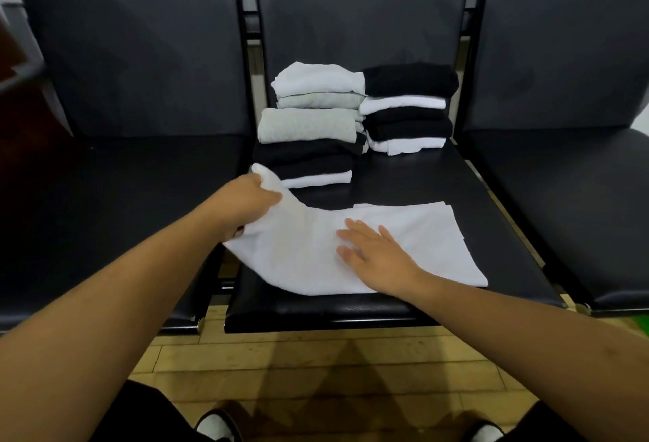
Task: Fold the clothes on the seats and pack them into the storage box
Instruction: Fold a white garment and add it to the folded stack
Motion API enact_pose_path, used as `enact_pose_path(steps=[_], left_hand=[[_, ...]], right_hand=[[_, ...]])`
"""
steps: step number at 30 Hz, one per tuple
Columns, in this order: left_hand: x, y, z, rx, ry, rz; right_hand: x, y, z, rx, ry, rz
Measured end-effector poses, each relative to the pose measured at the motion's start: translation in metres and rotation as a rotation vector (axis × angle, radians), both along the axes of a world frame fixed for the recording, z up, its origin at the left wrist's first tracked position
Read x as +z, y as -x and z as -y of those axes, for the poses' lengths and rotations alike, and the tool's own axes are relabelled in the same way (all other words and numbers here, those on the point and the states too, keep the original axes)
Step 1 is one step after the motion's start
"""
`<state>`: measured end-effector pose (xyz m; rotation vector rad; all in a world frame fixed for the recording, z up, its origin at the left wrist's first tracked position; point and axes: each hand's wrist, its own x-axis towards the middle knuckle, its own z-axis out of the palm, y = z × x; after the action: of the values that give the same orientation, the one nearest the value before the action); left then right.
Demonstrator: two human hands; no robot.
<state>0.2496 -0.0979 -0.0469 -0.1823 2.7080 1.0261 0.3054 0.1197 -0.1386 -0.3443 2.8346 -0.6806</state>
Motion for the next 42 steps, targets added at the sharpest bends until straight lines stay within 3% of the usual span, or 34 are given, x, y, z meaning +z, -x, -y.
enact_pose_path(steps=[5, 7, 10, 11, 13, 16, 18, 20, 22, 24, 28, 35, 38, 42], left_hand=[[0.025, 0.002, -0.059, -0.030, -0.282, 0.019], [0.023, 0.000, -0.089, -0.090, -0.445, 0.023], [0.012, -0.013, -0.122, -0.256, -0.700, 0.190], [0.006, -0.015, -0.128, -0.291, -0.673, 0.229], [-0.006, -0.016, -0.123, -0.287, -0.517, 0.194], [-0.025, -0.010, -0.108, -0.278, -0.362, 0.160], [-0.035, -0.009, -0.101, -0.273, -0.251, 0.151], [-0.044, -0.006, -0.096, -0.239, -0.136, 0.111], [-0.050, -0.005, -0.095, -0.187, -0.105, 0.113], [-0.057, -0.003, -0.095, -0.140, -0.145, 0.166], [-0.067, 0.000, -0.101, -0.075, -0.242, 0.197], [-0.070, 0.002, -0.107, 0.013, -0.334, 0.283], [-0.070, 0.001, -0.107, 0.076, -0.572, 0.366], [-0.069, -0.007, -0.109, 0.125, -0.752, 0.432]], right_hand=[[0.033, 0.013, -0.017, -0.490, 0.883, 0.277], [0.039, 0.017, -0.041, -0.665, 1.081, 0.319], [0.039, 0.025, -0.079, -0.832, 1.182, 0.417], [0.038, 0.027, -0.089, -0.884, 1.178, 0.461], [0.036, 0.027, -0.097, -0.941, 0.982, 0.480], [0.036, 0.022, -0.099, -0.794, 0.550, 0.388], [0.032, 0.022, -0.098, -0.742, 0.386, 0.316], [0.031, 0.023, -0.096, -0.725, 0.360, 0.208], [0.031, 0.026, -0.096, -0.779, 0.463, 0.120], [0.026, 0.028, -0.104, -0.847, 0.461, 0.077], [0.017, 0.030, -0.116, -0.857, 0.244, -0.018], [0.024, 0.032, -0.111, -0.748, 0.293, -0.168], [0.026, 0.035, -0.119, -0.789, 0.354, -0.203], [0.012, 0.034, -0.121, -0.734, 0.103, -0.120]])
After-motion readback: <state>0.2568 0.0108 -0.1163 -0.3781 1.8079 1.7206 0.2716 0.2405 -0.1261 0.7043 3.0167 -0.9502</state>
